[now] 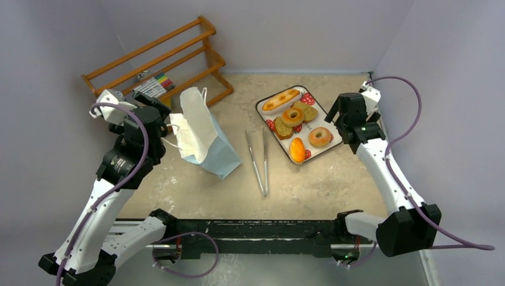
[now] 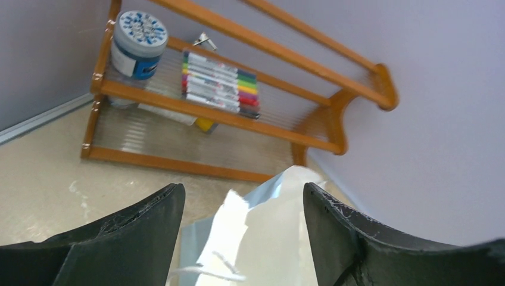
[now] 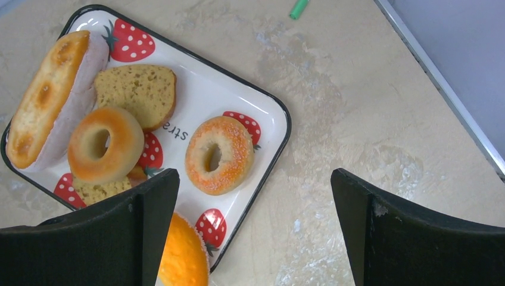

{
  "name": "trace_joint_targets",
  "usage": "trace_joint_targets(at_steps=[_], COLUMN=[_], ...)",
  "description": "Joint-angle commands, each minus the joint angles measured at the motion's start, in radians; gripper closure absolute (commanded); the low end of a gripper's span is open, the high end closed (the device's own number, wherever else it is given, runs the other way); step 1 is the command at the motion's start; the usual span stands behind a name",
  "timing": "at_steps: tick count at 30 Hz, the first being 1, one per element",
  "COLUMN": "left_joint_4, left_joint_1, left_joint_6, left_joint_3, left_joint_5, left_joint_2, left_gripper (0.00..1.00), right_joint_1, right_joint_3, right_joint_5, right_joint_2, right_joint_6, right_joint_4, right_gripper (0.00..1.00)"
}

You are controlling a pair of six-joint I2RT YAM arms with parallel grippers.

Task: Take the fake bread out of the paper bag
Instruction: Reset both arms

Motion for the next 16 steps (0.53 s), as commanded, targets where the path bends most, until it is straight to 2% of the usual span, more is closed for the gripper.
trace_joint_targets(at_steps=[1,5,9,13,16], left_joint_4=[0.074,0.049,0.042,0.052,0.050], left_joint_1=[0.003,0.002,0.003,0.003,0.003], left_joint_6=[0.077,0.106,0.128,0.124,0.114], left_joint_3=[0.108,0.093,0.003,-0.082,-0.110], left_joint_5=[-0.008,-0.169,-0.307,-0.332,-0.354], left_joint_2=[0.013,-0.020,-0.054,-0.081,-0.092], left_gripper=[0.27,0.23,0.19,0.17,0.17], right_joint_1=[0.003,0.003,0.003,0.003,0.003], right_joint_3=[0.026,0.029,0.023,0.010,-0.009], right_joint_5=[0.027,0.063,0.099,0.106,0.086], right_joint_2=[0.013,0.002,-0.026,-0.050,-0.081], right_joint_6=[0.042,0.061,0.064,0.060,0.064], right_joint_4=[-0.015,-0.034,-0.031,-0.032,-0.015], right_gripper=[0.00,0.00,0.00,0.02,0.00])
